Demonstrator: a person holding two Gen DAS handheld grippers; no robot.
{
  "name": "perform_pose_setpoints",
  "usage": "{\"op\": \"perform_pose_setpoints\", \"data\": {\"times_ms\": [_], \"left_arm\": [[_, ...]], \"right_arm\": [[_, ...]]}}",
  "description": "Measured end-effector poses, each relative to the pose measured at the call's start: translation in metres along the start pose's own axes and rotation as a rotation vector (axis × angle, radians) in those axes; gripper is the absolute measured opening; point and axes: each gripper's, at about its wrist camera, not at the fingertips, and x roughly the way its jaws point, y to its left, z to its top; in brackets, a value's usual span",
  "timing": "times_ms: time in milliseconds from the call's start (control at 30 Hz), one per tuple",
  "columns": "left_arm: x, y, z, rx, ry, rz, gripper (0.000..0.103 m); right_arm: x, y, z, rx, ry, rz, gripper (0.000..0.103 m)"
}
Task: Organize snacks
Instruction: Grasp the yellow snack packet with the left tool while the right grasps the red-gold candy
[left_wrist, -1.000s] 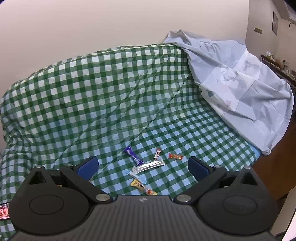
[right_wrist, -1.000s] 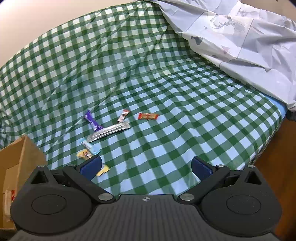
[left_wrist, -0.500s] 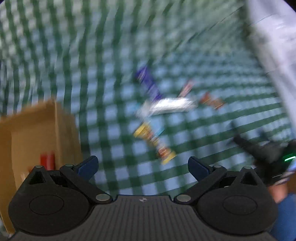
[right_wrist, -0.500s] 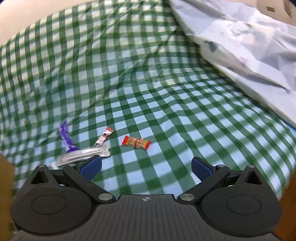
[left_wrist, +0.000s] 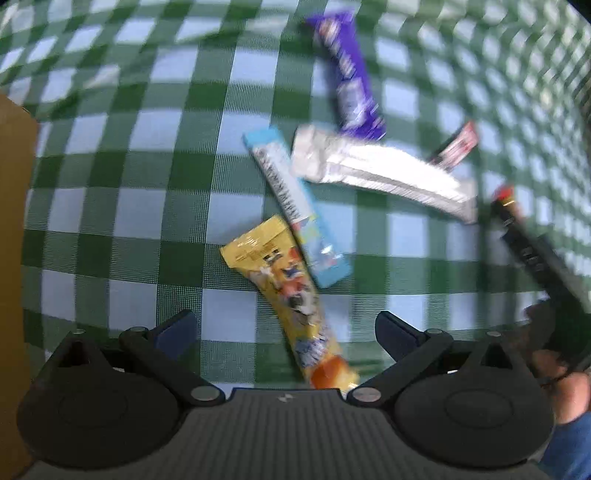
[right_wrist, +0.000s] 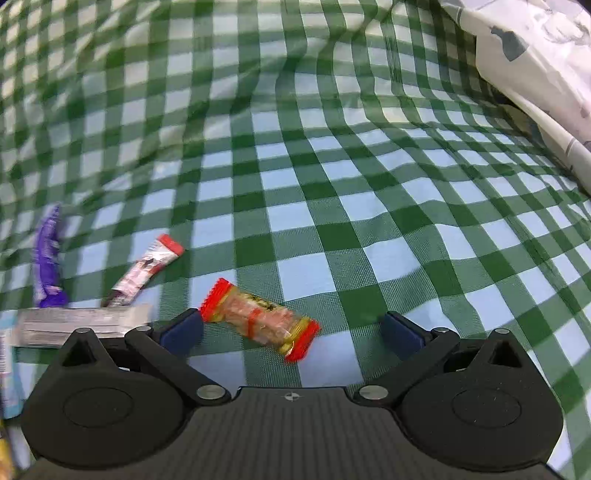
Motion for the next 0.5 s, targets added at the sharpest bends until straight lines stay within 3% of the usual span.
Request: {"op": "perform_pose_setpoints", "data": {"times_ms": [67,167,233,267,300,367,400,433,500], "left_arm": [[0.001,-0.005,0.001,0.026,-0.014,0.023,0.103],[-0.001,-0.009,-0.003,0.064,-0.015,0.043,0.103],[-0.006,-0.005,-0.010,-0.009,-0.032,0.046,0.102],[-0.012,0.002,-0.013,-0.065,-0.046,0.019,0.097],[-0.016,0.008,-0.018,-0.101,-0.058,-0.019,0.091],[-0.023,0.014,-0.022,-0.092,-0.065,-0.066,0.051],[-0.027,0.016,-0.026,-0.070,-0.066,-0.082,0.042],[-0.030,0.018,-0.030,-0.053,-0.071,-0.095,0.025],[-0.043,0.022,-0.038,-0.039,-0.082,-0.097,0.015]], "right_arm": [[0.001,0.004,-0.006,-0.038,-0.055,-0.014,0.103],[-0.002,0.005,-0.012,-0.043,-0.069,0.000,0.099],[-0.010,0.008,-0.015,-0.080,-0.088,0.032,0.070],[-0.016,0.009,-0.015,-0.104,-0.097,0.049,0.040],[-0.020,0.012,-0.015,-0.118,-0.090,0.061,0.021],[-0.026,0.013,-0.015,-0.108,-0.062,0.076,0.020],[-0.028,0.014,-0.014,-0.103,-0.052,0.085,0.019],[-0.031,0.016,-0.016,-0.105,-0.046,0.079,0.019],[-0.043,0.018,-0.019,-0.096,-0.038,0.069,0.019]]}}
